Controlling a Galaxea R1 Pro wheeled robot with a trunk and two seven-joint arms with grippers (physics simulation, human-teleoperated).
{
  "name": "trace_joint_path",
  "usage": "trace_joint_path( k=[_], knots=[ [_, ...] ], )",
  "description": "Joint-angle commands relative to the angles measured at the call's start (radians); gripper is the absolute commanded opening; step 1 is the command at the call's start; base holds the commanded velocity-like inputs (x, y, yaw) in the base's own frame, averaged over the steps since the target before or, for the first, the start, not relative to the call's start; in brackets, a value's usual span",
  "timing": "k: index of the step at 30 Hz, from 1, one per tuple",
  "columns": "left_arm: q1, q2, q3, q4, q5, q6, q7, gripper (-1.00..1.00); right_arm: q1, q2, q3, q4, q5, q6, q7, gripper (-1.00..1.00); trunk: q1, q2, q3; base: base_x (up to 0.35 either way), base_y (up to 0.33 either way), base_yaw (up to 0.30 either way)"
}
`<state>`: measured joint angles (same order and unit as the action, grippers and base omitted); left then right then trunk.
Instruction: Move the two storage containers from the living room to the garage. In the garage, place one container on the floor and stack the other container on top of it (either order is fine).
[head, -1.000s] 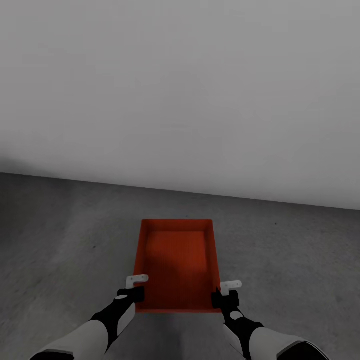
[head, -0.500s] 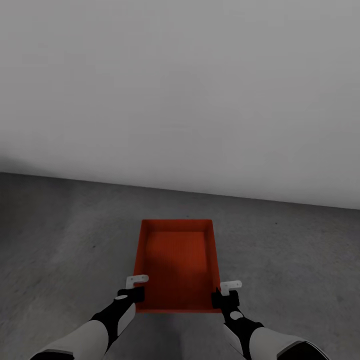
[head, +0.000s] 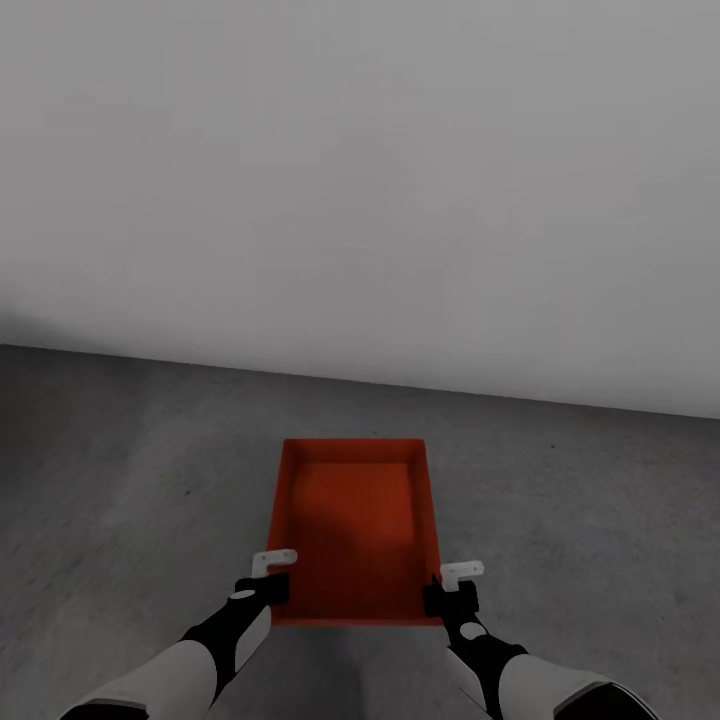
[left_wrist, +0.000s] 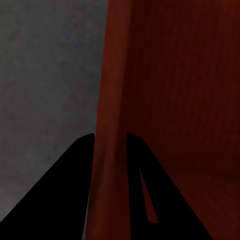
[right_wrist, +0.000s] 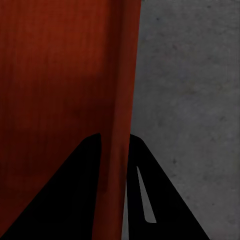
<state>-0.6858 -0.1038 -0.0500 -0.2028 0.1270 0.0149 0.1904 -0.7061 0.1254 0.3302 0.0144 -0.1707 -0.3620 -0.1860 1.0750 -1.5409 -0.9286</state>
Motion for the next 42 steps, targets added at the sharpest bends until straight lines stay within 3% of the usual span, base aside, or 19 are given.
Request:
trace_joint_path(
  k=[1,9,23,42],
  knots=[
    [0.000,0.001,0.016,0.002,0.007,0.002,0.018,-1.00,-0.001,0.000,-0.022,-0.002,-0.007,-0.011,-0.003,-1.00,0.000,0.000,-0.001,0.000,0.000,0.000],
    [0.000,0.001,0.016,0.002,0.007,0.002,0.018,-1.00,-0.001,0.000,-0.022,-0.002,-0.006,-0.011,-0.003,-1.00,0.000,0.000,-0.001,0.000,0.000,0.000],
    [0.000,0.002,0.016,0.000,0.007,0.002,0.018,-1.00,-0.001,0.000,-0.022,-0.002,-0.006,-0.011,-0.003,-1.00,0.054,-0.098,-0.044,0.000,0.000,0.000],
    [0.000,0.003,0.016,0.003,0.007,0.002,0.018,-1.00,-0.001,0.000,-0.022,-0.002,-0.006,-0.011,-0.003,-1.00,0.054,-0.098,-0.044,0.000,0.000,0.000]
  ],
)
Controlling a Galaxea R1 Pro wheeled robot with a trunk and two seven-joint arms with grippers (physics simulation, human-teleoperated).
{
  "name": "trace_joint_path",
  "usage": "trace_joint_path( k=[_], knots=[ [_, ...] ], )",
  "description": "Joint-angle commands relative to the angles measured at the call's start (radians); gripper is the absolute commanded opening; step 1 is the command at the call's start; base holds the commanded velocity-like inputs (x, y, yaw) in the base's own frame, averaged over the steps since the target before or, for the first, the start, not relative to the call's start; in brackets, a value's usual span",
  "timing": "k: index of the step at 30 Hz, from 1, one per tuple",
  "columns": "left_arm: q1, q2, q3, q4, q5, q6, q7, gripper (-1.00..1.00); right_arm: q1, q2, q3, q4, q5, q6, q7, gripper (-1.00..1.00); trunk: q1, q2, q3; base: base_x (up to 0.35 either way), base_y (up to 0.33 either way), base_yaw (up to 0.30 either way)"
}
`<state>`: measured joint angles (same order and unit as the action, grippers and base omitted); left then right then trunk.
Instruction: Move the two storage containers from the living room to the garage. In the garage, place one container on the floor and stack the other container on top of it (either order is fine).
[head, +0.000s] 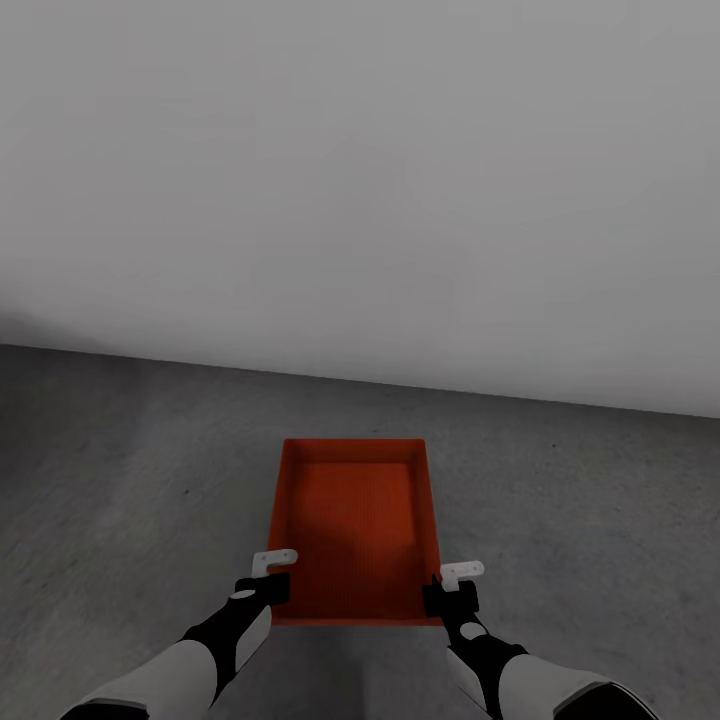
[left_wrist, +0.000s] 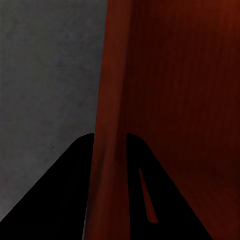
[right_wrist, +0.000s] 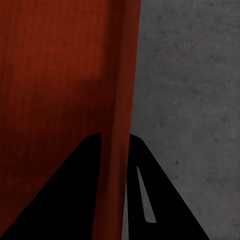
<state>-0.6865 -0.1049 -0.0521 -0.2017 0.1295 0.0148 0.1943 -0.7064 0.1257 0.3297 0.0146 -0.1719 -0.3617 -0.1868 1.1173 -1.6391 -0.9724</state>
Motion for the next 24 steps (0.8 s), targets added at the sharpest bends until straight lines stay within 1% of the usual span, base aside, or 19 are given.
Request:
trace_joint_path(
  k=[1,8,9,10,24],
  knots=[
    [0.001,0.004,0.018,0.002,0.004,0.002,0.014,-1.00,-0.001,-0.001,-0.021,-0.002,-0.004,-0.011,-0.002,-1.00,0.011,0.000,-0.001,0.000,0.000,0.000],
    [0.001,0.004,0.018,0.006,0.004,0.002,0.014,-1.00,-0.001,-0.001,-0.021,-0.002,-0.004,-0.011,-0.002,-1.00,0.011,0.000,-0.001,0.000,0.000,0.000],
    [0.001,0.005,0.018,0.006,0.004,0.002,0.014,-1.00,-0.001,0.000,-0.021,-0.002,-0.004,-0.011,-0.002,1.00,0.011,0.000,-0.001,0.000,0.000,0.000],
    [0.001,0.005,0.018,0.006,0.004,0.002,0.014,1.00,-0.001,0.000,-0.021,-0.002,-0.004,-0.011,-0.002,1.00,0.011,0.000,-0.001,0.000,0.000,0.000],
    [0.001,0.008,0.018,0.001,0.002,0.002,0.014,1.00,-0.001,0.000,-0.021,-0.002,-0.004,-0.011,-0.002,1.00,0.011,0.000,-0.001,0.000,0.000,0.000]
  ],
)
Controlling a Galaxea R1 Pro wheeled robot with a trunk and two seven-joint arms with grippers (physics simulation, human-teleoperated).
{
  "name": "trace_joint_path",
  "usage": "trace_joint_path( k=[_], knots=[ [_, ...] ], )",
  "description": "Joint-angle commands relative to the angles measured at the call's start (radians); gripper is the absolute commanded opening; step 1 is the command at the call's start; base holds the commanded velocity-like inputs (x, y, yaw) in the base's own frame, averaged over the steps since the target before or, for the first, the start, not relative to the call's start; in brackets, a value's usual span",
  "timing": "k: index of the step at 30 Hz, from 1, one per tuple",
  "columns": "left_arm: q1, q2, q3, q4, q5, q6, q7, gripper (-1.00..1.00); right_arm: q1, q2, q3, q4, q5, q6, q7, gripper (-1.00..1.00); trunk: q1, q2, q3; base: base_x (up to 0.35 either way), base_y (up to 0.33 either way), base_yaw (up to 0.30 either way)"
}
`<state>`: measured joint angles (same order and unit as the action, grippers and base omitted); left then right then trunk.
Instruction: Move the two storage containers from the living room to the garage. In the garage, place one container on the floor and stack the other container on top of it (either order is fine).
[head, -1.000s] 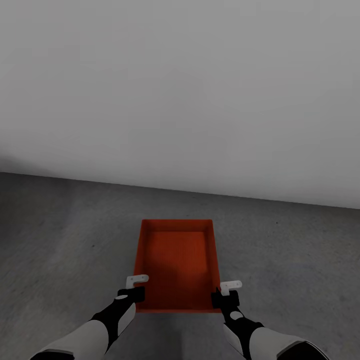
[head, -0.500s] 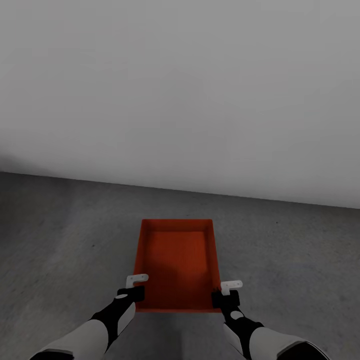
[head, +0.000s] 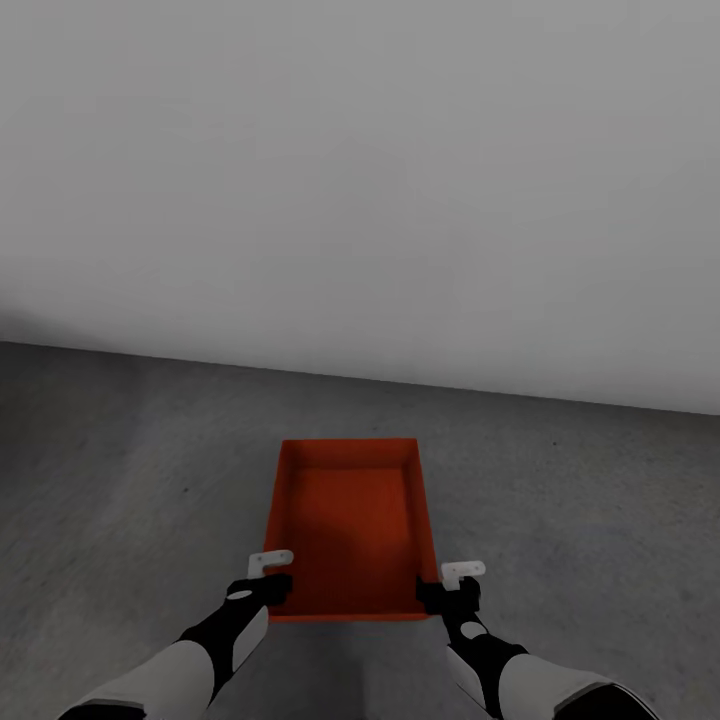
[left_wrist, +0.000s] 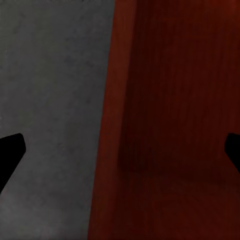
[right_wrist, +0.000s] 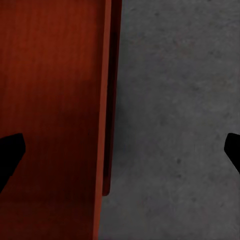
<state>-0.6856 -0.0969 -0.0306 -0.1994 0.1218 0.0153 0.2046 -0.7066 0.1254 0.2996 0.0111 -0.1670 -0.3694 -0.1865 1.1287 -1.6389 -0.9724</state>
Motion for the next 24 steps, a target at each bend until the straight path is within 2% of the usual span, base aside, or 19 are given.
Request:
trace_joint_path(
  k=[1,20,24],
  knots=[
    [0.000,0.000,-0.004,-0.002,0.010,0.002,0.004,1.00,-0.001,0.000,0.009,0.001,-0.009,-0.003,-0.002,1.00,0.000,0.000,-0.001,0.000,0.000,0.000],
    [0.000,0.000,-0.003,-0.004,0.010,0.002,0.004,1.00,-0.001,0.000,0.009,0.001,-0.009,-0.003,-0.002,1.00,0.000,0.000,-0.001,0.000,0.000,0.000],
    [0.000,0.000,-0.003,-0.003,0.010,0.002,0.004,1.00,-0.001,0.000,0.009,0.001,-0.009,-0.003,-0.002,1.00,-0.015,0.028,0.012,0.000,0.000,0.000]
  ],
)
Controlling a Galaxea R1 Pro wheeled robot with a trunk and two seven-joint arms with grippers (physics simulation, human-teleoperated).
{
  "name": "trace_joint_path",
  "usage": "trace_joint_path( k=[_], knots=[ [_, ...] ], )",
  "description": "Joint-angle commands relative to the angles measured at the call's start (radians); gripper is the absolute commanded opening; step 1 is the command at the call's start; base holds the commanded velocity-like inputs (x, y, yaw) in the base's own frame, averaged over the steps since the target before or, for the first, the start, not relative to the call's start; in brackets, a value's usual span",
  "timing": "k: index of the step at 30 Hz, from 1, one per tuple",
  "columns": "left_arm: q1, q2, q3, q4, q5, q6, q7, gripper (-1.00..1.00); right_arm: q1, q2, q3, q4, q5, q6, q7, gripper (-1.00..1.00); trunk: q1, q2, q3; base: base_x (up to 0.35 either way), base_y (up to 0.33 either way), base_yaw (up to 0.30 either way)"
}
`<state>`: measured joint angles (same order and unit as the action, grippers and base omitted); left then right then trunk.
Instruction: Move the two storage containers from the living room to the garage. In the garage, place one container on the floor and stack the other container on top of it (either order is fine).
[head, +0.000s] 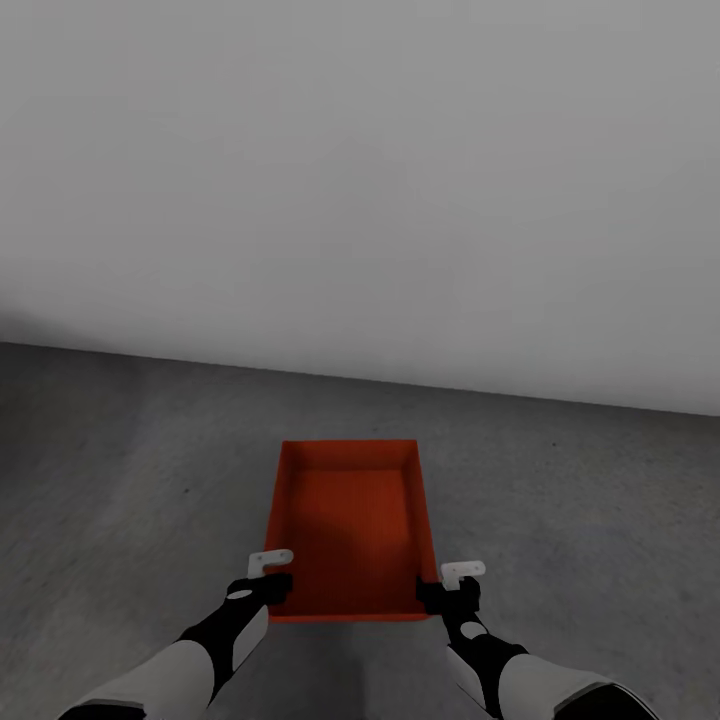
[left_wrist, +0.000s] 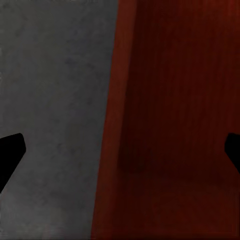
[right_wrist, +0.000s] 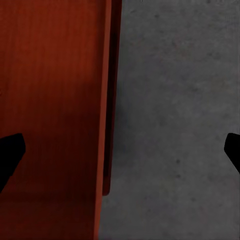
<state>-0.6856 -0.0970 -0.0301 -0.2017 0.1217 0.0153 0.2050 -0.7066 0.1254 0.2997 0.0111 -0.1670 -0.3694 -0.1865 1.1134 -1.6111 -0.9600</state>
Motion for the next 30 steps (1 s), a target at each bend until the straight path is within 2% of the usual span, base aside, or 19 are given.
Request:
trace_joint_path(
  k=[1,30],
  knots=[
    [0.000,0.000,-0.004,-0.001,0.010,0.002,0.004,1.00,-0.001,0.000,0.009,0.001,-0.009,-0.003,-0.002,1.00,-0.004,0.007,0.003,0.000,0.000,0.000],
    [0.000,0.000,-0.004,0.001,0.010,0.002,0.004,1.00,-0.001,0.000,0.009,0.001,-0.009,-0.003,-0.002,1.00,-0.115,0.210,0.093,0.000,0.000,0.000]
  ],
)
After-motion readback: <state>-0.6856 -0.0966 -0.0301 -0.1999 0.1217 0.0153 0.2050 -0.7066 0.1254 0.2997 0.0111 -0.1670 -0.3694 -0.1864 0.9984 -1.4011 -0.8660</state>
